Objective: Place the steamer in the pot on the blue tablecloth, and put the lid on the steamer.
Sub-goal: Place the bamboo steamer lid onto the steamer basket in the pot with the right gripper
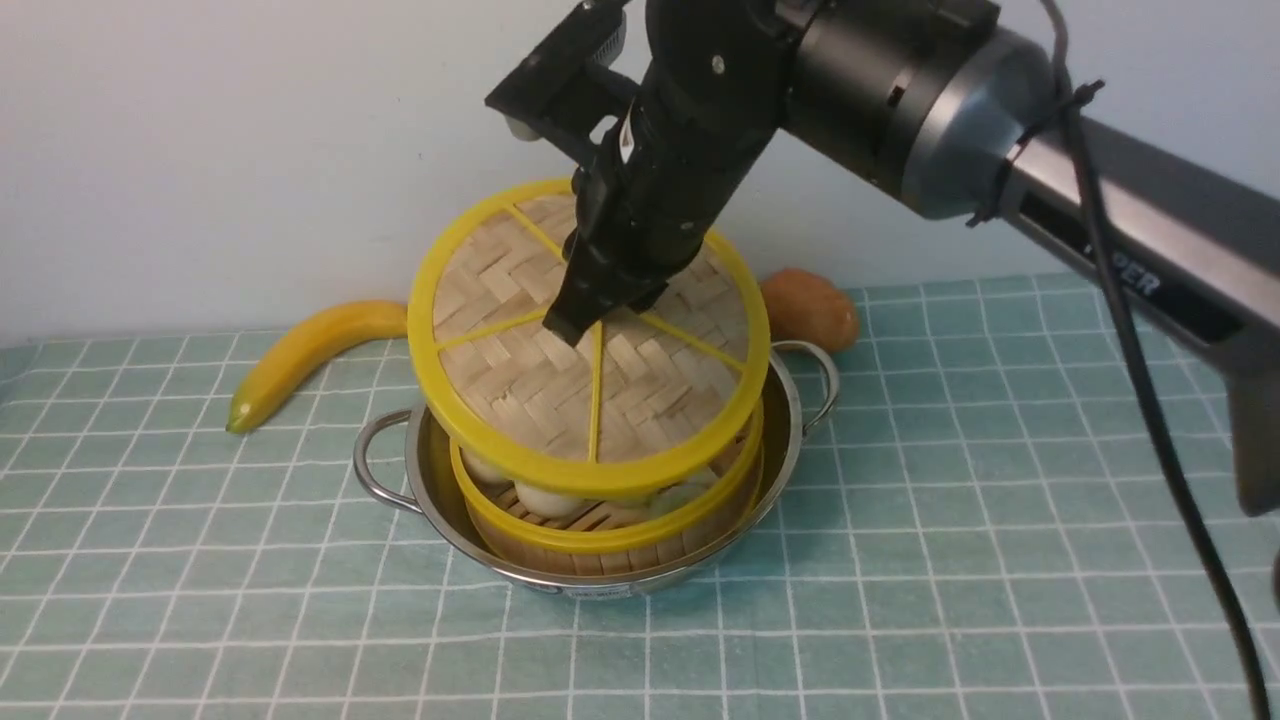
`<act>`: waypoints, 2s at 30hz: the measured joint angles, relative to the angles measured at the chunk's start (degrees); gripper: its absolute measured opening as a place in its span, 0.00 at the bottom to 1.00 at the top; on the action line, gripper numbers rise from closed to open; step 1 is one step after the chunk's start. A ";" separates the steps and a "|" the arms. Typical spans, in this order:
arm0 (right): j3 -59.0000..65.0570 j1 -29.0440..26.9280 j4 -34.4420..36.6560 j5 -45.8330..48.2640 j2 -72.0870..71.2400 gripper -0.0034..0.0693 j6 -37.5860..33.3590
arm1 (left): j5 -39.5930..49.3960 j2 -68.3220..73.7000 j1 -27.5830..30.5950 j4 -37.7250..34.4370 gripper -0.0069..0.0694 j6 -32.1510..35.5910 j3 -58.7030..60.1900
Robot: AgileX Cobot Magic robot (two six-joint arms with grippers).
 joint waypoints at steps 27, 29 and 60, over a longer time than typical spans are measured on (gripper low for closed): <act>0.29 0.00 -2.51 -0.05 5.11 0.25 -3.31 | 0.00 0.00 0.00 0.00 0.56 0.00 0.00; 0.29 0.00 -2.99 -0.05 5.11 0.25 -3.43 | 0.00 0.00 0.00 0.00 0.56 0.00 0.00; 0.29 0.00 -3.15 -2.64 5.11 0.25 -5.51 | 0.00 0.00 0.00 0.00 0.56 0.00 0.00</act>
